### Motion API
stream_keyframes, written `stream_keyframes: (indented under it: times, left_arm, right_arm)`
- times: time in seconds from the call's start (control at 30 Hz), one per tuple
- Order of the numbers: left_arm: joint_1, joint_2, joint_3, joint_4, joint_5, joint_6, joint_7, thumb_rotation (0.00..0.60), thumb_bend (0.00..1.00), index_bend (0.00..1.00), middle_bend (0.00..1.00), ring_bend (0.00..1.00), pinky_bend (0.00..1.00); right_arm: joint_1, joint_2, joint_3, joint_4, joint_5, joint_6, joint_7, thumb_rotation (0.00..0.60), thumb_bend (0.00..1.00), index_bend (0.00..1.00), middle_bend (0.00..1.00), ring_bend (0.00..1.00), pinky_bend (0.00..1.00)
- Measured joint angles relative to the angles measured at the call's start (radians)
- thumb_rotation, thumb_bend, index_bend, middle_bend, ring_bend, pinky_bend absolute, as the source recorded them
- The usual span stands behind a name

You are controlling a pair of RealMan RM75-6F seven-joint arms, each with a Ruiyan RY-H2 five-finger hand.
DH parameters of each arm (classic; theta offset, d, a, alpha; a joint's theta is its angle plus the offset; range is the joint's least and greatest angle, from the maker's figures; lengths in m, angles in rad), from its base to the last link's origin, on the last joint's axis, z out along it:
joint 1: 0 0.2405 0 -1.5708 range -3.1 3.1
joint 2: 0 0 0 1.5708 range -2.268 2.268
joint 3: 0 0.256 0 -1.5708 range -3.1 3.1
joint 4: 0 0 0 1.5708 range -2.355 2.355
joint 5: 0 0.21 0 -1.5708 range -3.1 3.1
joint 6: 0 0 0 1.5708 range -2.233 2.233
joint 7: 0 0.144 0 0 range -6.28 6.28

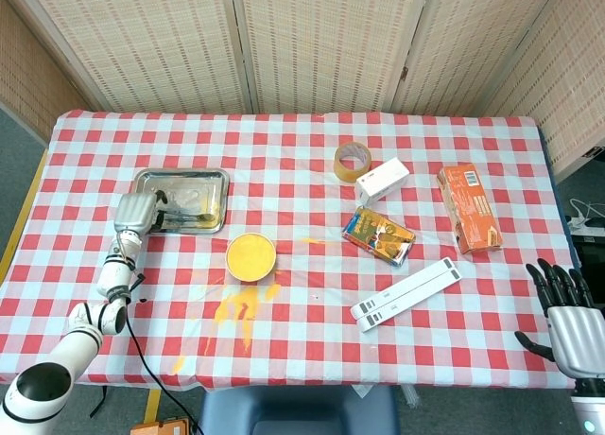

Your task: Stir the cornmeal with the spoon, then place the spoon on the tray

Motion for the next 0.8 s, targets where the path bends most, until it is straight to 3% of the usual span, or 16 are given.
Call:
stream_keyframes:
  times: [0.27,0.33,0.47,0.53,0.57,0.67,0.8]
  left_arm:
    - [0.019,0.068,-0.001,-0.127,0.037,0.045,-0.039,0.6,0.41,0.0,0.97,0.97,0.99]
    - [0.035,0.103,0.001,-0.2,0.05,0.076,-0.048,0.6,0.41,0.0,0.81,0.79,0.87]
    - [0.098,0.228,0.027,-0.465,0.099,0.172,-0.069,0.6,0.41,0.0,0.3,0.23,0.43]
    - [0.141,0.298,0.049,-0.612,0.132,0.233,-0.069,0.6,0.41,0.0,0.18,0.09,0.31]
    - [0.177,0.346,0.069,-0.715,0.16,0.287,-0.064,0.6,0.41,0.0,0.12,0.04,0.25]
    - [0.293,0.451,0.129,-0.946,0.234,0.468,-0.027,0.6,0.41,0.0,0.03,0.0,0.16]
    - [0.494,0.526,0.209,-1.111,0.305,0.746,0.054,0.6,0.4,0.0,0.0,0.0,0.11]
  right_arm:
    - [-0.003,0.004,-0.008,-0.005,-0.018,0.007,0.006,0.6,0.06,0.0,0.0,0.0,0.0]
    - [-0.004,0.007,-0.011,-0.006,-0.029,0.012,0.013,0.6,0.05,0.0,0.0,0.0,0.0]
    - [-0.009,0.015,-0.019,-0.007,-0.052,0.025,0.032,0.6,0.05,0.0,0.0,0.0,0.0]
    - [-0.01,0.018,-0.025,-0.008,-0.067,0.028,0.038,0.6,0.05,0.0,0.0,0.0,0.0]
    - [-0.01,0.019,-0.028,-0.008,-0.073,0.029,0.04,0.6,0.05,0.0,0.0,0.0,0.0]
    - [-0.01,0.026,-0.038,-0.01,-0.09,0.029,0.054,0.6,0.05,0.0,0.0,0.0,0.0]
    - [-0.012,0.038,-0.043,-0.016,-0.088,0.025,0.063,0.6,0.05,0.0,0.0,0.0,0.0]
